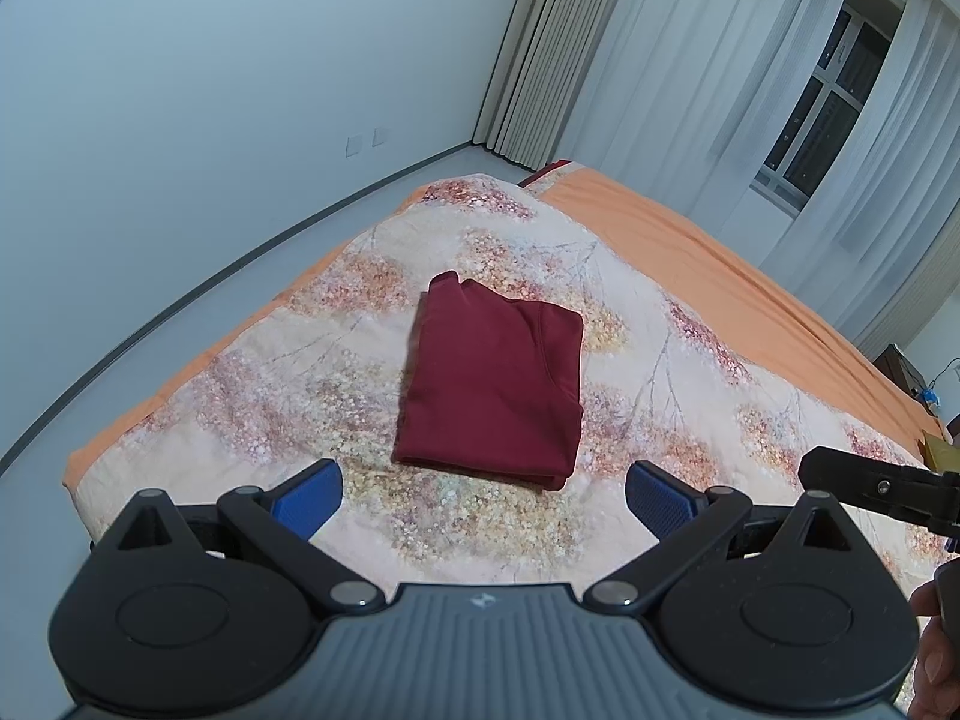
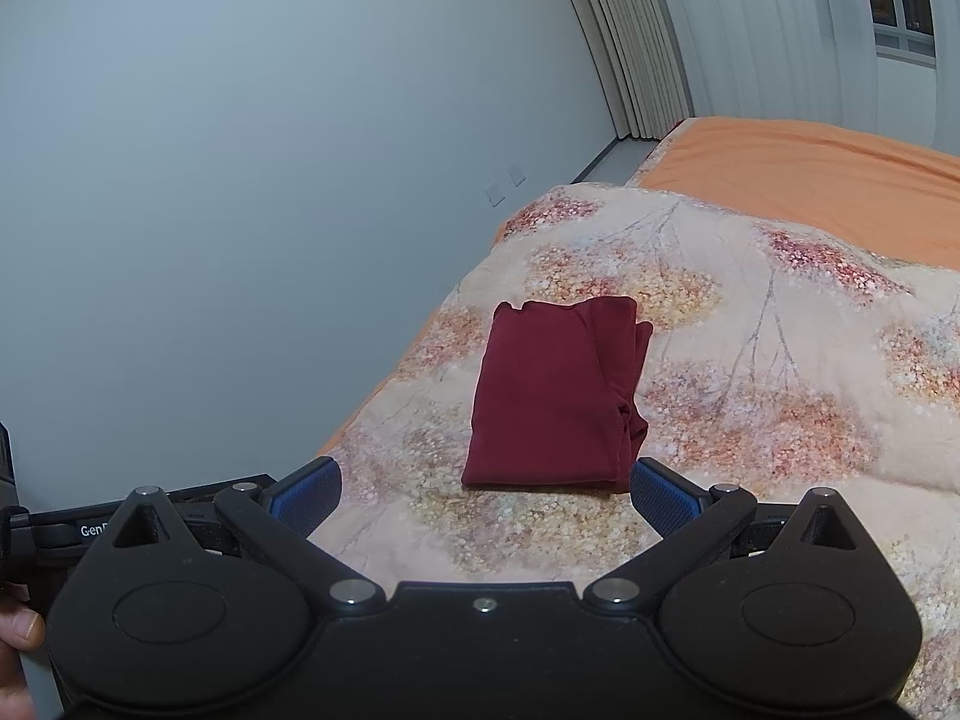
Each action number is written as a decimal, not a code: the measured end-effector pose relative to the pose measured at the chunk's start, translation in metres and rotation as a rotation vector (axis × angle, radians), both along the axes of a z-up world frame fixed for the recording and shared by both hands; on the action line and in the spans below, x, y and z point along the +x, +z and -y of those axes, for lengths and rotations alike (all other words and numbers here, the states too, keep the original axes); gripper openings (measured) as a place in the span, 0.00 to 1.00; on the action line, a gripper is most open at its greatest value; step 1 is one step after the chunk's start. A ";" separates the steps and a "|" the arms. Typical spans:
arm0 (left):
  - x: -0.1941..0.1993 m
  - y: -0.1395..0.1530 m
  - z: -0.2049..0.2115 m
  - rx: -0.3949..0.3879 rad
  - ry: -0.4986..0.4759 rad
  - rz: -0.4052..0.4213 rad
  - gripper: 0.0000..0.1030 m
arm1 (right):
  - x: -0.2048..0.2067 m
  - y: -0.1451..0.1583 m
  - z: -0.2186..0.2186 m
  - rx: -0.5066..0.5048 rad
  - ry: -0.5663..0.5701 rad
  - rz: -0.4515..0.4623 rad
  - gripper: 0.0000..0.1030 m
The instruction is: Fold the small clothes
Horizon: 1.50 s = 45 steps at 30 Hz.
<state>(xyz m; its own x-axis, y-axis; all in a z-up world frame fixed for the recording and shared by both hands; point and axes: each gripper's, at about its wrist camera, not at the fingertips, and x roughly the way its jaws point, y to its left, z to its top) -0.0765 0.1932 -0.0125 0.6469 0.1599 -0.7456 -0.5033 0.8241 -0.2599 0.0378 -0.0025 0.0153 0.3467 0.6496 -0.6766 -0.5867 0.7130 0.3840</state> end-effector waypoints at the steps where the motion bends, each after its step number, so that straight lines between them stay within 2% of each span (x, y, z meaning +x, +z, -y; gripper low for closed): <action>1: 0.000 0.000 0.000 0.000 -0.001 0.000 1.00 | 0.000 0.000 0.000 -0.001 0.001 0.000 0.99; 45: -0.004 -0.003 -0.004 -0.009 0.004 0.006 1.00 | -0.004 -0.003 -0.003 0.002 0.003 -0.007 0.99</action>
<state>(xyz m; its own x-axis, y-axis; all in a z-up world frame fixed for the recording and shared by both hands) -0.0802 0.1977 -0.0150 0.6505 0.1559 -0.7433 -0.5048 0.8200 -0.2698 0.0342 0.0007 0.0121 0.3401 0.6519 -0.6777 -0.5863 0.7105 0.3892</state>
